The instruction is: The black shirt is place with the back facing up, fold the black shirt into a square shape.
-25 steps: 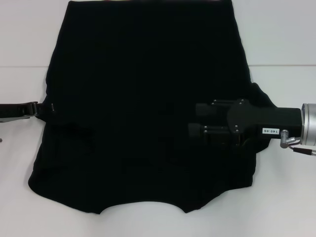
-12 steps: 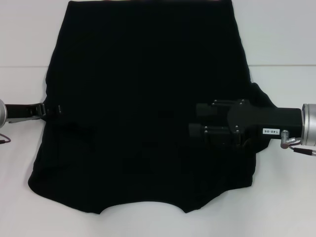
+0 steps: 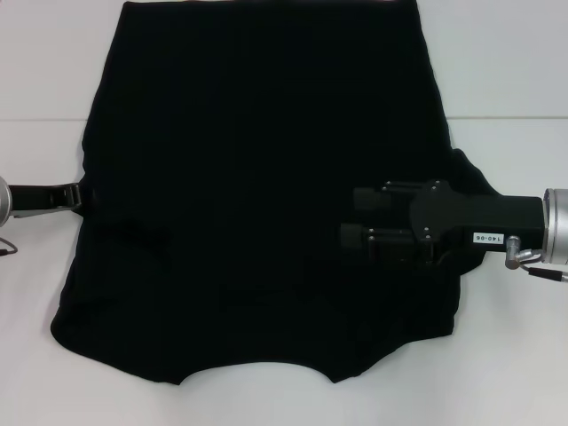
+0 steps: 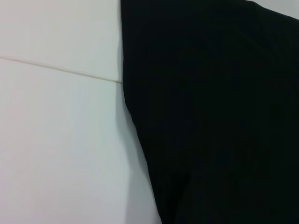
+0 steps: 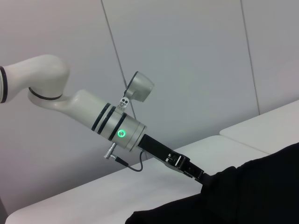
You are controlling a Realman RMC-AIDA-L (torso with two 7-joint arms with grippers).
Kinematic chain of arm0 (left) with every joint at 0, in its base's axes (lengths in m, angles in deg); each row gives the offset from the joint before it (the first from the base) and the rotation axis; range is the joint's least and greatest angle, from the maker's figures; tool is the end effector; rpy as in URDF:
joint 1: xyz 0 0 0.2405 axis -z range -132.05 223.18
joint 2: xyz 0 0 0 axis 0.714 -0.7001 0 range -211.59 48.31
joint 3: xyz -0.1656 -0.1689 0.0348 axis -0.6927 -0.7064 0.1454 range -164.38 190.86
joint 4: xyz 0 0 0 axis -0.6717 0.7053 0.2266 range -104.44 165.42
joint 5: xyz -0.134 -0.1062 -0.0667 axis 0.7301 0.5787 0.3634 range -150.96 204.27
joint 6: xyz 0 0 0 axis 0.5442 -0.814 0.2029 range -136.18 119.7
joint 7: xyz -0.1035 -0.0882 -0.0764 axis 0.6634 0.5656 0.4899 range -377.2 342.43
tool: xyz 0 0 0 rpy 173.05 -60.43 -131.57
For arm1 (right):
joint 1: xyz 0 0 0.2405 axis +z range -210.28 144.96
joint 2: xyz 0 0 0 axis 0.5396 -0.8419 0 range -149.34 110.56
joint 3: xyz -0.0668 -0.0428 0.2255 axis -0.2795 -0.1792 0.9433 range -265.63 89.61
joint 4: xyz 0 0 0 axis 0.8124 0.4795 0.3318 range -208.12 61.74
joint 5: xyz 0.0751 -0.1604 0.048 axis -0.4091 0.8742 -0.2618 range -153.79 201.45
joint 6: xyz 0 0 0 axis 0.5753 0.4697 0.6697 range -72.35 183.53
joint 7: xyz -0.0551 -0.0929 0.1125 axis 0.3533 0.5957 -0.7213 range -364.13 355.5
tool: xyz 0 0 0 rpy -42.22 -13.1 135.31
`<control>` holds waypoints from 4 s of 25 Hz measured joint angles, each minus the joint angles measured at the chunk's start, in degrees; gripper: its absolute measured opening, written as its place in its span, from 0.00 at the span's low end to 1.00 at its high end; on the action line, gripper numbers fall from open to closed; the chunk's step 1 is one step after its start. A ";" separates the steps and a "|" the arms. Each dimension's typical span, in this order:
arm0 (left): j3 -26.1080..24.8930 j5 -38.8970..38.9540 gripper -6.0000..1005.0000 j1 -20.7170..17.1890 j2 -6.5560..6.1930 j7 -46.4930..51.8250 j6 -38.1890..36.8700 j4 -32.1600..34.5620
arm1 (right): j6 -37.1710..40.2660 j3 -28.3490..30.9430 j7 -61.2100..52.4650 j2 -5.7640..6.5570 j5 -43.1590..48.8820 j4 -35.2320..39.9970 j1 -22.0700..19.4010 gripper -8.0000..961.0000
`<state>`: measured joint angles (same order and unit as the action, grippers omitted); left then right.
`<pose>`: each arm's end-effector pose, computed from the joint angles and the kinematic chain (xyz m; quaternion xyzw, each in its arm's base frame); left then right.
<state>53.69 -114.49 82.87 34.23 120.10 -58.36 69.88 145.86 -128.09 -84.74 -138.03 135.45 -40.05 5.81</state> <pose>-0.3049 0.3921 0.0448 -0.7232 -0.5720 -0.0887 0.3768 0.1811 0.3282 -0.0096 -0.9389 0.1814 0.2803 0.0836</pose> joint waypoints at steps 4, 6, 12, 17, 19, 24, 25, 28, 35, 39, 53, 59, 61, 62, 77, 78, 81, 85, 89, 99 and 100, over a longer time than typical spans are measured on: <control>0.02 0.00 0.32 0.10 0.04 -0.19 0.01 0.14 | 0.00 0.00 0.01 0.00 0.00 -0.01 0.01 0.74; 0.04 0.00 0.24 0.33 0.04 -0.20 -0.01 0.15 | 0.00 0.00 0.01 0.00 0.00 0.00 0.02 0.74; 0.07 0.00 0.05 1.20 -0.07 -0.21 -0.45 0.19 | -0.14 0.00 0.01 0.00 0.00 0.03 0.03 0.74; 0.07 0.00 0.03 2.61 0.10 -0.21 -0.61 0.13 | -0.48 0.00 0.01 0.02 0.00 -0.08 0.03 0.74; 0.06 0.04 0.03 3.33 0.28 -0.21 -0.93 0.23 | -0.49 0.00 0.01 0.06 0.00 -0.09 0.02 0.74; 0.19 0.15 0.02 5.84 0.65 -0.22 -2.06 0.32 | -0.53 0.00 0.06 0.09 0.00 0.01 -0.02 0.74; 0.37 0.14 0.02 6.27 0.75 -0.21 -2.10 0.24 | -0.53 0.00 0.08 0.09 0.00 0.04 0.00 0.74; 1.23 0.22 0.03 7.28 1.20 -0.17 -1.87 0.00 | -0.53 0.00 0.09 0.09 0.00 0.06 0.04 0.74; 1.65 0.84 0.07 8.85 2.91 -0.17 -0.80 -0.09 | -0.57 0.00 0.11 0.09 0.00 0.08 0.17 0.74; 1.58 0.95 0.10 9.18 3.96 -0.19 0.99 -0.15 | -0.92 0.00 0.17 0.09 0.00 0.09 0.23 0.74; 1.48 5.75 0.44 5.33 5.04 -4.32 -6.76 3.85 | -3.58 2.64 -9.11 2.47 0.05 1.01 0.05 0.74; 1.56 19.02 0.77 -0.96 5.78 -28.93 -26.51 6.01 | -7.04 2.30 -32.42 7.76 6.39 2.31 0.84 0.74; 1.33 22.34 0.82 -2.55 6.12 -37.51 -31.15 5.64 | -7.87 2.27 -38.15 9.19 8.72 2.38 1.18 0.74; 1.20 24.30 0.83 -3.53 6.42 -41.81 -32.96 5.51 | -8.30 2.27 -40.95 9.87 9.85 2.46 1.31 0.74; 5.67 31.54 0.86 -8.48 7.68 -71.27 -40.93 1.65 | -12.13 2.32 -64.35 13.08 29.00 4.53 2.09 0.74; 5.89 31.53 0.86 -8.44 7.68 -71.48 -40.82 1.59 | -12.73 2.25 -64.67 12.99 29.64 4.27 2.20 0.74; 6.12 31.49 0.86 -8.31 7.73 -72.44 -40.73 1.35 | -15.31 1.87 -65.30 12.63 31.03 2.92 2.67 0.74; 6.18 31.44 0.86 -8.12 7.81 -72.97 -40.75 1.29 | -19.32 1.47 -65.05 11.98 31.27 0.11 3.93 0.74; 6.25 31.41 0.86 -8.02 7.75 -73.02 -40.78 1.27 | -23.15 0.15 -64.74 11.11 31.30 -2.58 5.21 0.74; 6.31 31.41 0.86 -8.03 7.71 -73.09 -40.00 1.00 | -29.26 -1.34 -64.71 9.00 31.37 -4.95 7.00 0.73; 6.31 31.41 0.86 -8.04 7.70 -73.10 -39.88 0.88 | -29.48 -1.34 -64.71 8.90 31.38 -5.05 7.09 0.73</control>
<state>60.00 -83.08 74.84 41.93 47.01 -98.23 70.76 116.38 -129.43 -149.45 -129.13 166.83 -45.10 12.90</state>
